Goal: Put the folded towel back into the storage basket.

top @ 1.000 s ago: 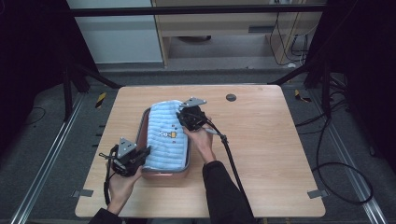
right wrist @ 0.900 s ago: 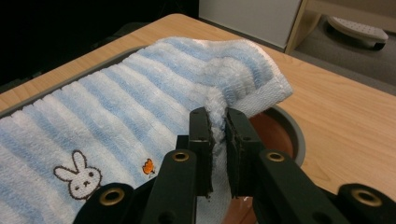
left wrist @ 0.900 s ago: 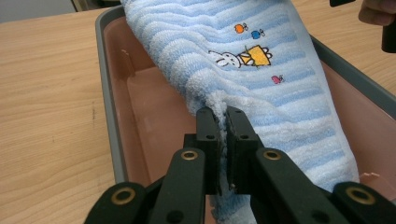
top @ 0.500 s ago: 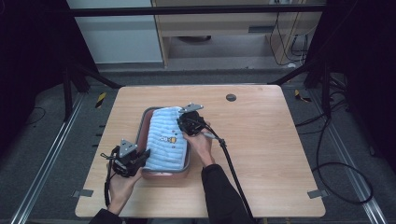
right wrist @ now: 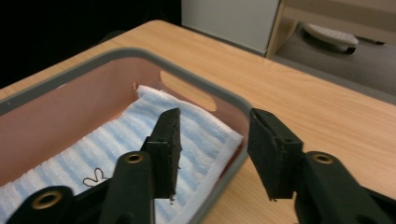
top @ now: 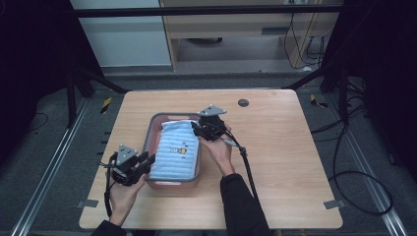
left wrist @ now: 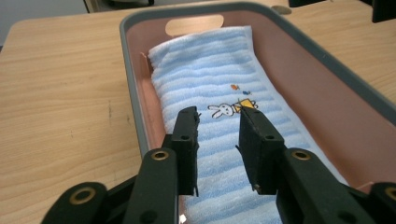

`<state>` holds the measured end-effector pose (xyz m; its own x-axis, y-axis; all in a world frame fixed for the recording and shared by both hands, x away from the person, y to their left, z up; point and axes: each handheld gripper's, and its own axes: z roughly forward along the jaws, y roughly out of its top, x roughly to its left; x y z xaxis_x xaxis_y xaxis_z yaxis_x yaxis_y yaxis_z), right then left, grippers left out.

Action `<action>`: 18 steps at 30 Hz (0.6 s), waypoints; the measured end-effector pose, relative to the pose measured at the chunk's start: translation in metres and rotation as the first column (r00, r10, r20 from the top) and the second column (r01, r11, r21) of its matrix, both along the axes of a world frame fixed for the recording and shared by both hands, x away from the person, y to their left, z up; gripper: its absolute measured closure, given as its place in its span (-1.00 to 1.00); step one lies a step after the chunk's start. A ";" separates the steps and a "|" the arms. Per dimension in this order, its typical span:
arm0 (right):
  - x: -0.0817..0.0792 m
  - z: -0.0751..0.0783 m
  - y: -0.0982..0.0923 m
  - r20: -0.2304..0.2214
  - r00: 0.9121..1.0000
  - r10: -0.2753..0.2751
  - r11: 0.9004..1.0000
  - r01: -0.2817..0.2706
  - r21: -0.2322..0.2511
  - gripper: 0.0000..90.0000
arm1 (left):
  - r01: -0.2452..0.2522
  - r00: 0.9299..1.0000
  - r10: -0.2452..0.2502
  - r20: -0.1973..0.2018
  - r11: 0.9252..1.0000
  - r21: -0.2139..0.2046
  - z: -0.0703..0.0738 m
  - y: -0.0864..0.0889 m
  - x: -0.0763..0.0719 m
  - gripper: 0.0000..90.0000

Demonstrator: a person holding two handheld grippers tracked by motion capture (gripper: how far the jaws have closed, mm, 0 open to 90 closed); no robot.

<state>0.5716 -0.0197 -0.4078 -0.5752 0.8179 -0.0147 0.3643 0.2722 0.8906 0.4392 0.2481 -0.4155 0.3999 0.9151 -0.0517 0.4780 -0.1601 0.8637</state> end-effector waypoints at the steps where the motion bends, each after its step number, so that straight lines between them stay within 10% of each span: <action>1: -0.003 0.004 -0.008 0.003 1.000 -0.006 1.000 0.006 0.026 -0.03 | 0.002 1.000 -0.002 0.009 1.000 -0.010 0.003 0.002 -0.001 0.47; 18: -0.047 0.014 -0.136 0.026 0.988 -0.153 0.985 0.150 0.082 -0.46 | -0.018 0.996 0.021 0.084 0.999 -0.026 0.012 0.040 0.008 -0.24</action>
<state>0.5249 -0.1554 -0.3942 -0.4448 0.8948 0.0374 0.3667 0.1439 0.9191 0.4476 0.2885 -0.4037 0.3859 0.9216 -0.0415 0.4058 -0.1292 0.9048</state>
